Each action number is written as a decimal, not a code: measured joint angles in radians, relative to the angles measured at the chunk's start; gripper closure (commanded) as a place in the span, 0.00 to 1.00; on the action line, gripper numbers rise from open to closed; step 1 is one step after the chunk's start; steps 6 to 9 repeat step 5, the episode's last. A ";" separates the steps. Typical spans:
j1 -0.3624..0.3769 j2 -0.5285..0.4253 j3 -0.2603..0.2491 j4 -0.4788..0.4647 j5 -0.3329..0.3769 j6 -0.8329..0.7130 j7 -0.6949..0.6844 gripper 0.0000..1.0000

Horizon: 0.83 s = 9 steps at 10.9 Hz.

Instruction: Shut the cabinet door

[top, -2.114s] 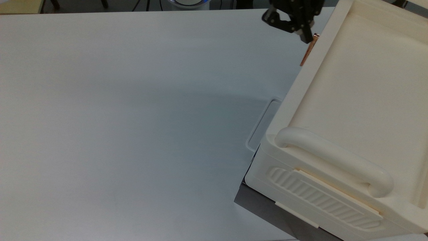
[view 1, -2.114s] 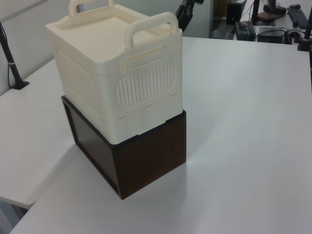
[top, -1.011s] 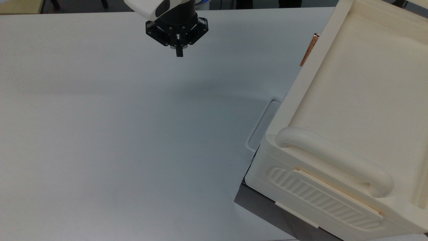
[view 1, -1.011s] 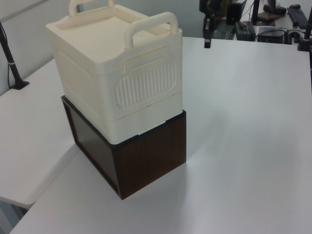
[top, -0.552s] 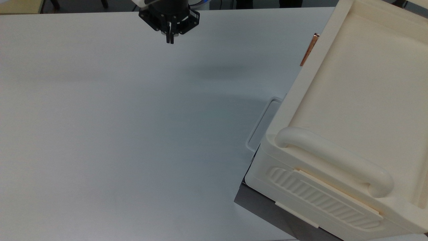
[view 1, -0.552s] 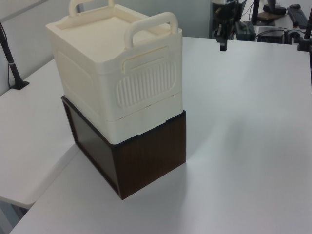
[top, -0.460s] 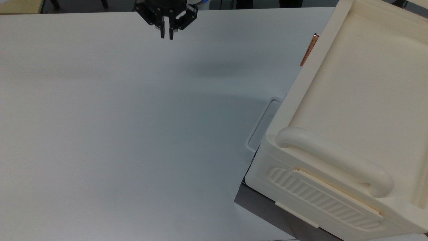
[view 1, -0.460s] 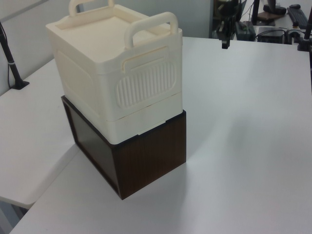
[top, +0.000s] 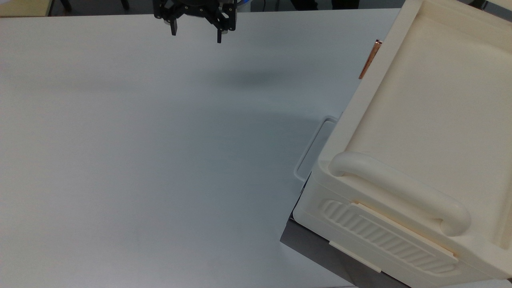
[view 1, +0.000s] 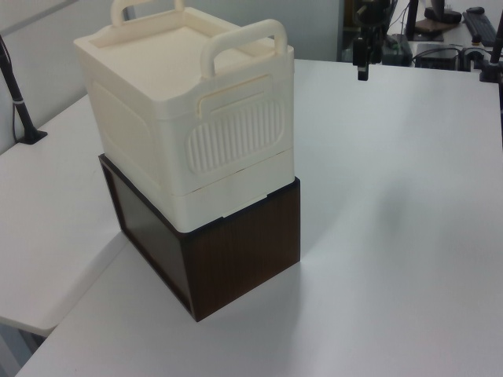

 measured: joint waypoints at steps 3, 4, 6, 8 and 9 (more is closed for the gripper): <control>-0.002 0.000 0.000 -0.001 0.023 0.000 0.000 0.00; -0.004 -0.001 -0.001 -0.001 0.024 0.000 0.000 0.00; -0.005 -0.003 -0.004 0.001 0.024 0.000 0.000 0.00; -0.005 -0.003 -0.004 0.001 0.024 0.000 0.000 0.00; -0.005 -0.003 -0.004 0.001 0.024 0.000 0.000 0.00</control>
